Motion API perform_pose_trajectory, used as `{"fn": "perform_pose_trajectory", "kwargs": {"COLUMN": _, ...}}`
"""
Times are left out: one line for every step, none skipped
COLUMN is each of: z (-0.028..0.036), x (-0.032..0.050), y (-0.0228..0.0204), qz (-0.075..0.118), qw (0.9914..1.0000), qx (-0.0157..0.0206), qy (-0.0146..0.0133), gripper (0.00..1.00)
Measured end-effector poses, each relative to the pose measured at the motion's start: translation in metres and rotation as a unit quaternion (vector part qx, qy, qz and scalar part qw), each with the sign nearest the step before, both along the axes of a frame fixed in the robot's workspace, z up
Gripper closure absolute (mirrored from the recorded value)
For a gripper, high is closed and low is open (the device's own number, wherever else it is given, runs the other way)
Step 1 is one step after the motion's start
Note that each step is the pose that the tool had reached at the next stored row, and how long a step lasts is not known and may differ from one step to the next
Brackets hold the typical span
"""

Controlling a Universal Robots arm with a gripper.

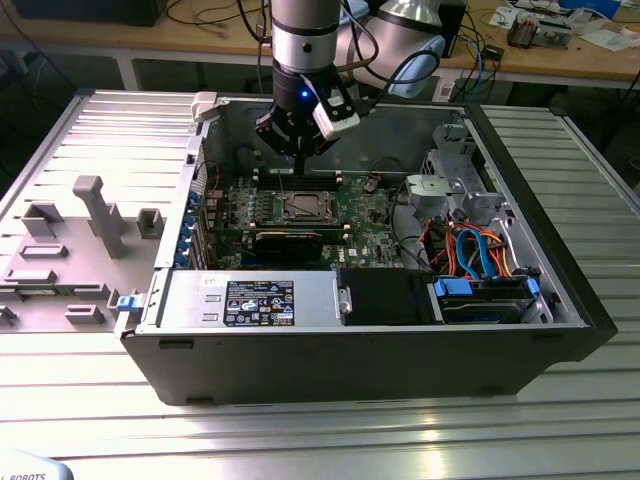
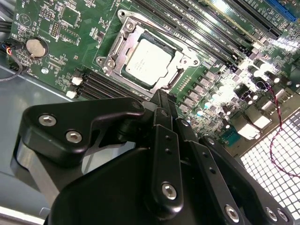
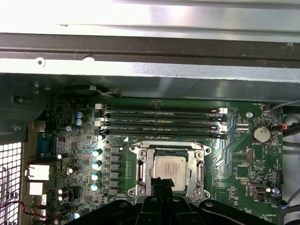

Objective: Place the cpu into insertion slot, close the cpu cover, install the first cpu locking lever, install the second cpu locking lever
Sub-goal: 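Install the first cpu locking lever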

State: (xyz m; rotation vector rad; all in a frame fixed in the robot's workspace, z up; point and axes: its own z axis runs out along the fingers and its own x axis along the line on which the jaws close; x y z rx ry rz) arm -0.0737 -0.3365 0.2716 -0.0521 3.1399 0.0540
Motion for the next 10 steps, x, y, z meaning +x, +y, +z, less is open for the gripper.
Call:
{"fn": "perform_pose_trajectory", "kwargs": {"z": 0.0000, "x": 0.0000, "y": 0.0000, "qz": 0.000, "qw": 1.00000, "qx": 0.0000, "qy": 0.0000, "gripper": 0.89}}
{"fn": "perform_pose_trajectory", "kwargs": {"z": 0.0000, "x": 0.0000, "y": 0.0000, "qz": 0.000, "qw": 1.00000, "qx": 0.0000, "qy": 0.0000, "gripper": 0.89}}
{"fn": "perform_pose_trajectory", "kwargs": {"z": 0.0000, "x": 0.0000, "y": 0.0000, "qz": 0.000, "qw": 1.00000, "qx": 0.0000, "qy": 0.0000, "gripper": 0.89}}
{"fn": "perform_pose_trajectory", "kwargs": {"z": 0.0000, "x": 0.0000, "y": 0.0000, "qz": 0.000, "qw": 1.00000, "qx": 0.0000, "qy": 0.0000, "gripper": 0.89}}
{"fn": "perform_pose_trajectory", "kwargs": {"z": 0.0000, "x": -0.0001, "y": 0.0000, "qz": 0.000, "qw": 1.00000, "qx": 0.0000, "qy": 0.0000, "gripper": 0.89}}
{"fn": "perform_pose_trajectory", "kwargs": {"z": 0.0000, "x": -0.0003, "y": 0.0000, "qz": 0.000, "qw": 1.00000, "qx": 0.0000, "qy": 0.0000, "gripper": 0.89}}
{"fn": "perform_pose_trajectory", "kwargs": {"z": 0.0000, "x": -0.0007, "y": 0.0000, "qz": 0.000, "qw": 1.00000, "qx": 0.0000, "qy": 0.0000, "gripper": 0.89}}
{"fn": "perform_pose_trajectory", "kwargs": {"z": 0.0000, "x": -0.0012, "y": 0.0000, "qz": 0.000, "qw": 1.00000, "qx": 0.0000, "qy": 0.0000, "gripper": 0.89}}
{"fn": "perform_pose_trajectory", "kwargs": {"z": 0.0000, "x": -0.0019, "y": 0.0000, "qz": 0.000, "qw": 1.00000, "qx": 0.0000, "qy": 0.0000, "gripper": 0.89}}
{"fn": "perform_pose_trajectory", "kwargs": {"z": 0.0000, "x": -0.0031, "y": 0.0000, "qz": 0.000, "qw": 1.00000, "qx": 0.0000, "qy": 0.0000, "gripper": 0.89}}
